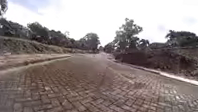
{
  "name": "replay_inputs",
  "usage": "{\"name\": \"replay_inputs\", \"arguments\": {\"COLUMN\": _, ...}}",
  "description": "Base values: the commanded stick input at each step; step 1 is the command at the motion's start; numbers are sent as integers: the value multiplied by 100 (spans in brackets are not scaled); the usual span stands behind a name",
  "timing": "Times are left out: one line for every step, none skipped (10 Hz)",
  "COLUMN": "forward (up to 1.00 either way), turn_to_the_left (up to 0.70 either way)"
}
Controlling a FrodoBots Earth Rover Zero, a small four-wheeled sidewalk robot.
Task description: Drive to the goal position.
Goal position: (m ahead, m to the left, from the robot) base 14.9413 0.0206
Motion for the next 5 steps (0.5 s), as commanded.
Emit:
{"name": "replay_inputs", "arguments": {"forward": 70, "turn_to_the_left": 0}}
{"name": "replay_inputs", "arguments": {"forward": 70, "turn_to_the_left": 0}}
{"name": "replay_inputs", "arguments": {"forward": 70, "turn_to_the_left": 0}}
{"name": "replay_inputs", "arguments": {"forward": 70, "turn_to_the_left": 0}}
{"name": "replay_inputs", "arguments": {"forward": 70, "turn_to_the_left": 0}}
